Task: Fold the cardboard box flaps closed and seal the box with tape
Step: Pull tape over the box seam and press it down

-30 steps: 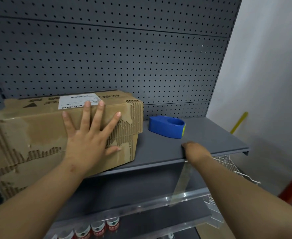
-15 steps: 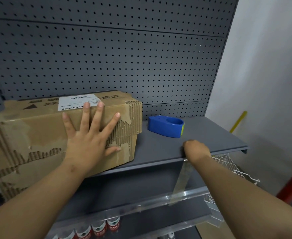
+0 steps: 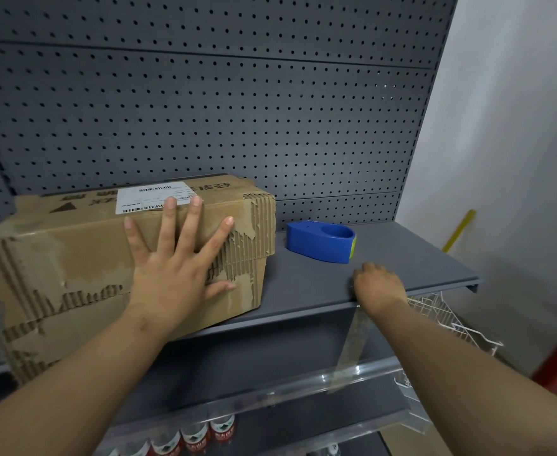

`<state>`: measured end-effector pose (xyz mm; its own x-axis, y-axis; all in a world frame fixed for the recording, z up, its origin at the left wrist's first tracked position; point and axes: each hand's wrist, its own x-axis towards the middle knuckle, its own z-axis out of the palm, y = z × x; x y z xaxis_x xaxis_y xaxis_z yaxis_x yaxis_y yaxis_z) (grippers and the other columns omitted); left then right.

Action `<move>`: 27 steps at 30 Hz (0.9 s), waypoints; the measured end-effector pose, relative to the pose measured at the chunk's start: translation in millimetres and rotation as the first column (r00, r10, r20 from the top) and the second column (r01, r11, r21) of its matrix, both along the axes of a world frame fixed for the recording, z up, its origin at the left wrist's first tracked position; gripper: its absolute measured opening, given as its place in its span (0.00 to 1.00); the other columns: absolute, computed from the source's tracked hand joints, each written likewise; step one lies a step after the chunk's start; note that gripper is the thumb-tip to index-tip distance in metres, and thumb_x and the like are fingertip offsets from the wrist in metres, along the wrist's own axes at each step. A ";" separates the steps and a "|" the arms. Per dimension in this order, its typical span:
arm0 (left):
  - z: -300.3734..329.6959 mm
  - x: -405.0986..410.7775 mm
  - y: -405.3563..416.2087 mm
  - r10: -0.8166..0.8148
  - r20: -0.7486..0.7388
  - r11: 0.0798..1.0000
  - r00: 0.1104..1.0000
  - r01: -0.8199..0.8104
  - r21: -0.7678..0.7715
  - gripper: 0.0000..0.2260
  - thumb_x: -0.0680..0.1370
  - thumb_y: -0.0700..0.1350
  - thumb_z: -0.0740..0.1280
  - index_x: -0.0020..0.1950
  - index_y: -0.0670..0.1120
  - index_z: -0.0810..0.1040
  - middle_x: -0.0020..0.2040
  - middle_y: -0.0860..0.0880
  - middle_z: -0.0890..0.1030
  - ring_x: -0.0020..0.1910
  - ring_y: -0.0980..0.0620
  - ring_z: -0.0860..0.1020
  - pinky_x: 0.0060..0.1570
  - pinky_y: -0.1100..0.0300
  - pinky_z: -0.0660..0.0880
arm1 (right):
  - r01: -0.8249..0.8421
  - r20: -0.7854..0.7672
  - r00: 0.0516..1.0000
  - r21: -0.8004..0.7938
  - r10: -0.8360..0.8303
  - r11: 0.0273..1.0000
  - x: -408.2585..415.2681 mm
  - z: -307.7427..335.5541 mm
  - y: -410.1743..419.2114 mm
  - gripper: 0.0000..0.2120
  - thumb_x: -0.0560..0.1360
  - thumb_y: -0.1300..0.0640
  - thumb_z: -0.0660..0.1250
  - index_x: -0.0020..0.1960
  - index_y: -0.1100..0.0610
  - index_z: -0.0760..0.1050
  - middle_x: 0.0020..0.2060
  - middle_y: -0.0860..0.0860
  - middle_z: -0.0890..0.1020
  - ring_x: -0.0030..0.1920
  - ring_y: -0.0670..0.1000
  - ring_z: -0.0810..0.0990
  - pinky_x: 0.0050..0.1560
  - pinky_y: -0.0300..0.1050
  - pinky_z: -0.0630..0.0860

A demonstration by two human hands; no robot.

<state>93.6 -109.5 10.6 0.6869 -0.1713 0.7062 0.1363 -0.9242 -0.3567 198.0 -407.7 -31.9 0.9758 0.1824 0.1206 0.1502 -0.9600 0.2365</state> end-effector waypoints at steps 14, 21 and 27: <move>1.7 -4.4 10.1 -0.030 -0.025 1.000 0.999 0.030 -0.007 0.40 0.66 0.73 0.48 0.74 0.57 0.53 0.76 0.45 0.40 0.75 0.40 0.39 0.63 0.32 0.29 | -0.049 0.133 0.989 -0.097 0.062 0.994 -23.2 42.7 16.7 0.15 0.76 0.62 0.53 0.62 0.58 0.69 0.57 0.56 0.73 0.58 0.56 0.73 0.59 0.48 0.68; 6.1 -11.1 29.5 -0.023 -0.058 1.000 0.998 0.022 -0.009 0.39 0.65 0.75 0.45 0.74 0.59 0.52 0.77 0.44 0.48 0.74 0.42 0.36 0.64 0.34 0.29 | -0.286 0.068 0.952 -0.140 0.298 0.948 -51.3 114.0 62.9 0.14 0.78 0.53 0.59 0.62 0.54 0.71 0.54 0.53 0.73 0.58 0.55 0.72 0.61 0.49 0.65; 1.9 -16.7 50.9 -0.018 -0.053 0.999 0.998 0.020 0.033 0.39 0.67 0.74 0.45 0.75 0.60 0.46 0.76 0.48 0.35 0.74 0.44 0.35 0.65 0.35 0.30 | -0.582 -0.057 0.811 0.021 0.582 0.813 -110.9 162.3 105.0 0.05 0.76 0.49 0.61 0.44 0.50 0.72 0.42 0.46 0.73 0.48 0.50 0.72 0.53 0.47 0.68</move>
<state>76.9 -58.6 12.5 0.7193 -0.2077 0.6629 0.0991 -0.9138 -0.3938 87.1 -302.7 130.4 0.6926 0.7181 0.0686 0.6941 -0.6893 0.2076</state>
